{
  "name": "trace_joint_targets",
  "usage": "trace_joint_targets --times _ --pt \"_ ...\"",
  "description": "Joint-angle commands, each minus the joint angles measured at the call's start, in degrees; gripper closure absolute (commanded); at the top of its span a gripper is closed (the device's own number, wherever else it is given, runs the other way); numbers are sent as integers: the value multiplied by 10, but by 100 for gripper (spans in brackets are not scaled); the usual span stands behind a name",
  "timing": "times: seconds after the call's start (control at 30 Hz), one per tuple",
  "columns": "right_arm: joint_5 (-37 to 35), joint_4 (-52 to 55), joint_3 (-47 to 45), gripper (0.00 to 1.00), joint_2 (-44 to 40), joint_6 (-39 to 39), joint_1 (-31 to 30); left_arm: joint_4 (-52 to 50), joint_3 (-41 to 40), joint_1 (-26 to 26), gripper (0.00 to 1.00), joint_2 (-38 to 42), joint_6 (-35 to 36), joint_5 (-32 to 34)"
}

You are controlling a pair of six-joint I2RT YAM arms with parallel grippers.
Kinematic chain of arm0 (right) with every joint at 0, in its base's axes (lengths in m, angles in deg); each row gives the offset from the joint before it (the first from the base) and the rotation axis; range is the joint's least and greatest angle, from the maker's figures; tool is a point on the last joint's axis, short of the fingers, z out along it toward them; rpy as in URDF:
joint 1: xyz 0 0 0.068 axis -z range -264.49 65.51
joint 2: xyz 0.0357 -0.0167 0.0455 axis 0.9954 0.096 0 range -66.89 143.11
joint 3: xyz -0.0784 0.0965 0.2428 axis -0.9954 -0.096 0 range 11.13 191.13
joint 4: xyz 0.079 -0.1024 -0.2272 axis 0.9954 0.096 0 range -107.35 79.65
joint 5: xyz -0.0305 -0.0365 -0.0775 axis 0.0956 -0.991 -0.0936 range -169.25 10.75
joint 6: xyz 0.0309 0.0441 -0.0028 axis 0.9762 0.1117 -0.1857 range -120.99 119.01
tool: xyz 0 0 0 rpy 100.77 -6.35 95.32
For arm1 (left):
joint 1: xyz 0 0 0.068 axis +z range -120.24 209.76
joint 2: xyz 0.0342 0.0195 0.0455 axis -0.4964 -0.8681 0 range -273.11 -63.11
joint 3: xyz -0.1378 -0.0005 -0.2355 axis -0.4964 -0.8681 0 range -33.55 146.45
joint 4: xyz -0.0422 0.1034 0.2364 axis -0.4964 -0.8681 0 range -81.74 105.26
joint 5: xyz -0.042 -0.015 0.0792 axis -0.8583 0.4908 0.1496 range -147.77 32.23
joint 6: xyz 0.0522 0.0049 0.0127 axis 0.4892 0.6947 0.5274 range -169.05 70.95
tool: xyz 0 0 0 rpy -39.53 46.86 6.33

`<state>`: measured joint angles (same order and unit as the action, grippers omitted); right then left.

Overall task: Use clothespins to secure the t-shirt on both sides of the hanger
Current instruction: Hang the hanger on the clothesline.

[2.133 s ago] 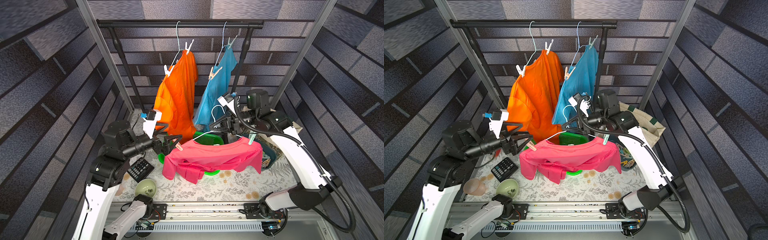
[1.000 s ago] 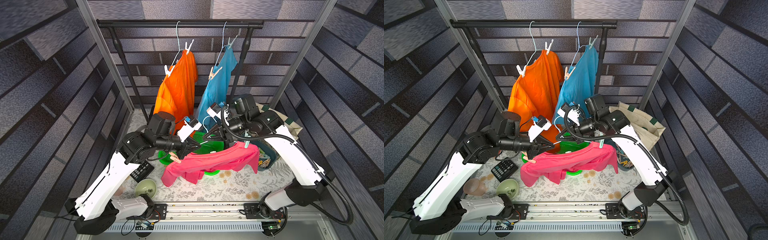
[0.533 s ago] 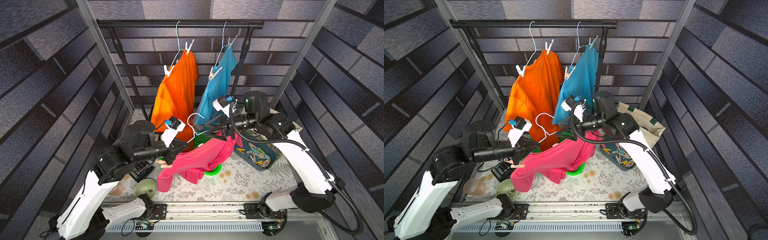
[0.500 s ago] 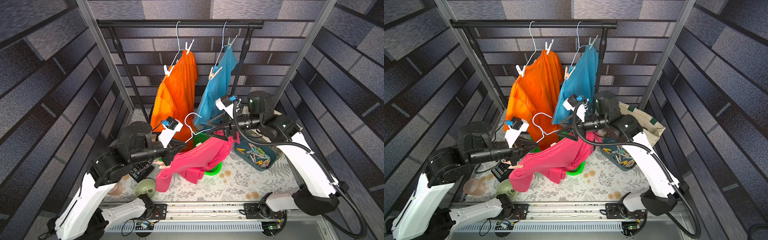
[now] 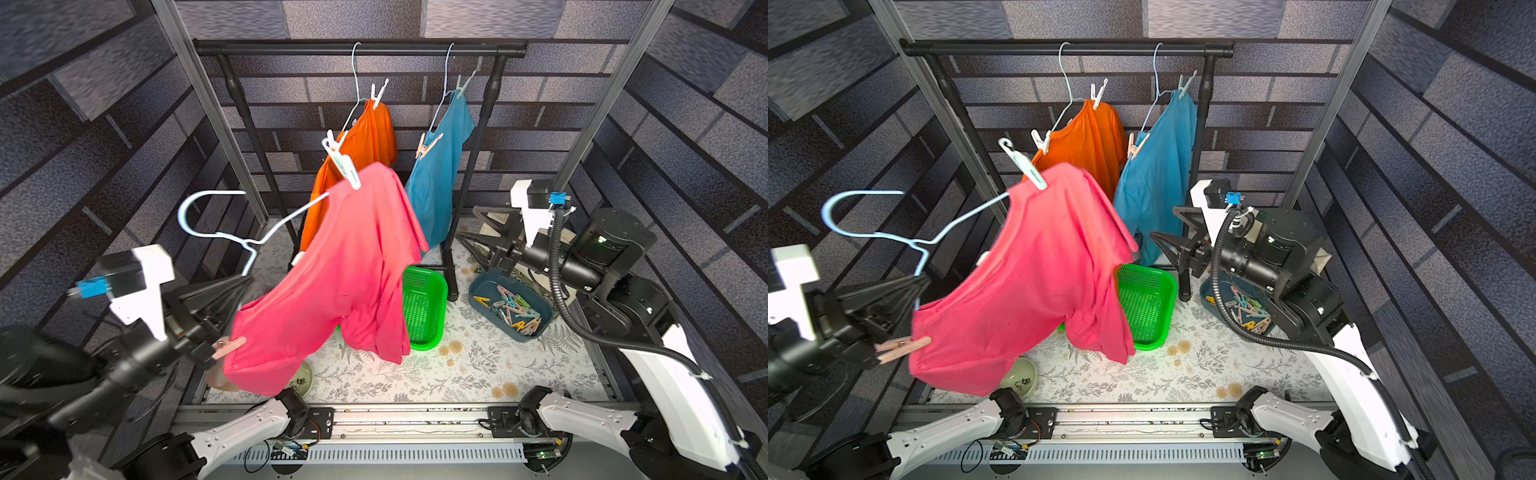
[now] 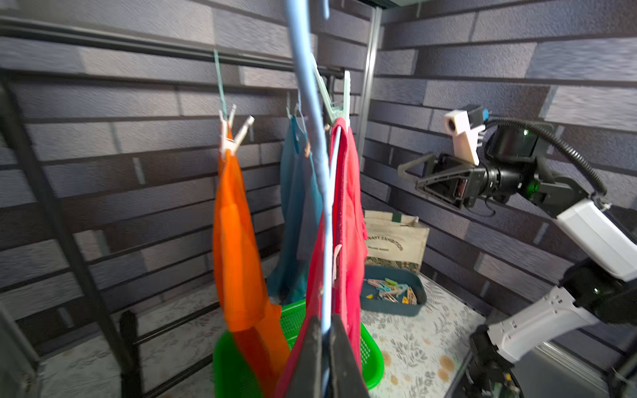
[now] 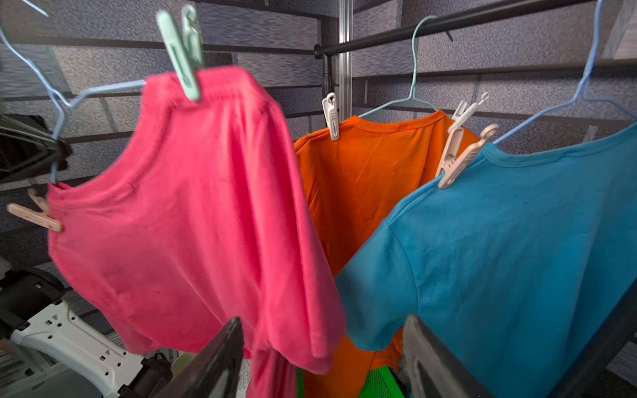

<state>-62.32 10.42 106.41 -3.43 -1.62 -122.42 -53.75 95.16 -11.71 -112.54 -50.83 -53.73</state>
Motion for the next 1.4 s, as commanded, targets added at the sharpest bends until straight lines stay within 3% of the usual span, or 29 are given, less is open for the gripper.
trace_joint_targets --times 0.0,0.17,0.57,0.83,0.97,1.17,1.37 --pt "-37 -2 -8 27 27 14 -4 7 61 19 100 -11 56 128" --pt "-31 12 13 37 69 20 -4 50 124 5 100 -18 98 210" --pt "53 8 41 38 168 72 -4 214 27 -14 100 -93 260 405" --pt "47 -9 -5 37 149 64 -4 264 3 -1 100 -194 288 415" --pt "45 -11 -27 37 133 57 -4 272 0 52 100 -232 264 395" --pt "29 -12 -65 36 111 38 -4 200 10 186 100 -259 120 274" --pt "18 -8 -83 35 102 21 -3 100 53 203 100 -294 -4 165"
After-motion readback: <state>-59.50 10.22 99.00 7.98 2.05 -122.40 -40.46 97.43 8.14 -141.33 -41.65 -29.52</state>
